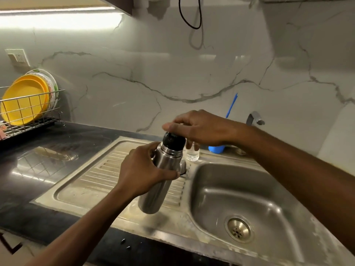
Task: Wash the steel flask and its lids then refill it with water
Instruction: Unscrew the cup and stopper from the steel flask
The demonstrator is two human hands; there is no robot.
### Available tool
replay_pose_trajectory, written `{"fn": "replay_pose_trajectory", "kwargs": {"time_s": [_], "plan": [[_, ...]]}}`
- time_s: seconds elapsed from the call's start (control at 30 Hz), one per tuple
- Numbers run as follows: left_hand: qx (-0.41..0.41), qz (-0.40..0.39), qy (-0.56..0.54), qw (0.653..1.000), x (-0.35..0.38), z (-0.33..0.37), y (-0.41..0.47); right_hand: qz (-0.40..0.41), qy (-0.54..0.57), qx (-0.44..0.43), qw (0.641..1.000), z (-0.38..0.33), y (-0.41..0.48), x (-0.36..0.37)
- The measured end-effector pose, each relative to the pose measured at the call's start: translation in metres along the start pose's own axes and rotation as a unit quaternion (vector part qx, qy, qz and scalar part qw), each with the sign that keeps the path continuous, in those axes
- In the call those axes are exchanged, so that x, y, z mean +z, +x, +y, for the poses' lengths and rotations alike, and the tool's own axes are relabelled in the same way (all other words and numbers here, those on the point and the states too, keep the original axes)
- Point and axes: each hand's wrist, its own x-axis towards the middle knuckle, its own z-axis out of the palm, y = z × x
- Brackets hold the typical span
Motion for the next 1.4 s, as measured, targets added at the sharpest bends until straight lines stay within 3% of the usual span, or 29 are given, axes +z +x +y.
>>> {"fn": "replay_pose_trajectory", "kwargs": {"time_s": [0.13,0.2,0.53,0.7,0.8,0.9,1.03,1.3,1.4], "plan": [[0.014,0.012,0.021,1.0,0.009,0.02,-0.002,0.084,-0.216,-0.001,0.973,-0.011,-0.018,0.007],[0.018,0.011,0.015,1.0,0.012,0.026,-0.003,0.108,-0.248,-0.011,0.963,-0.008,-0.021,0.008],[0.028,-0.019,0.012,0.999,0.011,0.031,-0.004,0.065,-0.184,-0.079,0.978,0.009,-0.032,-0.008],[-0.002,-0.077,-0.077,0.994,0.01,0.022,-0.002,-0.04,-0.158,-0.152,0.975,0.012,-0.034,-0.023],[0.003,-0.071,-0.068,0.995,0.011,0.02,-0.005,-0.079,-0.125,-0.177,0.973,0.014,-0.031,-0.027],[0.009,-0.061,-0.042,0.997,0.012,0.02,-0.005,-0.079,-0.122,-0.134,0.98,0.013,-0.03,-0.028],[0.019,-0.057,-0.025,0.998,0.01,0.024,-0.004,-0.016,-0.235,-0.037,0.971,0.007,-0.025,-0.019],[-0.002,-0.061,-0.038,0.997,0.012,0.017,-0.002,-0.122,-0.174,-0.133,0.968,0.0,-0.029,-0.035],[-0.001,-0.06,-0.033,0.998,0.012,0.018,-0.003,-0.099,-0.177,-0.071,0.977,-0.002,-0.029,-0.03]]}}
